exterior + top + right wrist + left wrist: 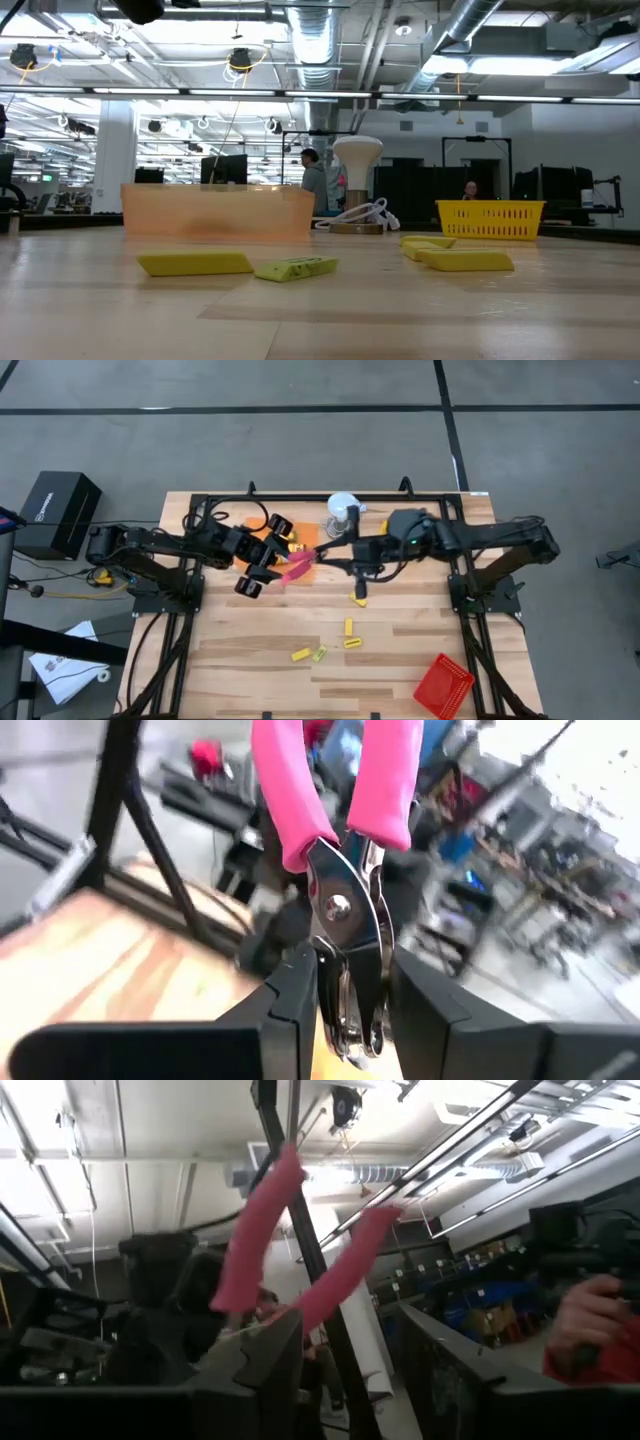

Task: Pick & Place School Supplies
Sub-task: Put the pink hole puncher into the yellow bin, then put the yellow eraser into the red bin

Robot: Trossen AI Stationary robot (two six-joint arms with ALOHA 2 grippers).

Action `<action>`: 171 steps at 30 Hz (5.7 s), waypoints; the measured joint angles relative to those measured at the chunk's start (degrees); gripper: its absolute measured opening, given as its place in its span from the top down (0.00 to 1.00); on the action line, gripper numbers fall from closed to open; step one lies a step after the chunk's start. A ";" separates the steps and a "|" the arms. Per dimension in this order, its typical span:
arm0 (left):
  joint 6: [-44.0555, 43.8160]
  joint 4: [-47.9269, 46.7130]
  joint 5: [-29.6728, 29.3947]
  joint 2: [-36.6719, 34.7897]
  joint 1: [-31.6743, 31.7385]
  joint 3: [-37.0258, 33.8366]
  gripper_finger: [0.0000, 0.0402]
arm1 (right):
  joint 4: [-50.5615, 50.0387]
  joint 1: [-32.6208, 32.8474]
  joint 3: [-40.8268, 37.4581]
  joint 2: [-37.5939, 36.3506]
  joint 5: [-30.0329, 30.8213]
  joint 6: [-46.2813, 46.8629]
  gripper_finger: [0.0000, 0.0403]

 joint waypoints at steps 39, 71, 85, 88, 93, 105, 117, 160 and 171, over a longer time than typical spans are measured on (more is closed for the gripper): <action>3.21 -3.58 -25.97 -1.50 -10.39 -27.82 0.71 | -26.89 -40.76 -45.10 -20.12 -8.01 23.23 0.82; 3.01 -3.14 -25.95 -1.50 -10.70 -27.82 0.71 | -29.05 -46.63 -47.36 -25.81 -17.42 27.07 0.82; 4.61 -3.17 -25.94 -1.50 -10.70 -27.79 0.71 | -33.25 -34.99 -41.57 -28.12 -18.07 37.67 0.82; 4.57 -3.14 -25.92 -1.50 -10.70 -27.79 0.71 | -34.90 -32.19 -41.46 -28.63 -16.83 40.61 0.82; 4.52 -3.13 -25.91 -1.48 -10.70 -27.79 0.71 | -40.51 -30.11 -41.48 -28.91 -11.79 42.99 0.82; 4.50 -2.69 -25.01 -1.48 -10.70 -27.79 0.72 | -49.58 -34.65 -41.48 -30.83 -7.14 47.35 0.82; 4.09 -2.28 -24.39 -1.48 -10.71 -27.78 0.72 | -52.05 -40.50 -42.31 -26.55 -7.31 45.32 0.83; 4.29 -1.94 -24.17 -1.48 -10.72 -27.77 0.72 | -34.73 -53.24 -45.02 -11.86 -19.63 34.17 0.82; 4.29 -1.96 -24.06 -1.48 -10.72 -27.77 0.72 | -34.81 -53.76 -45.02 -11.88 -19.59 34.08 0.54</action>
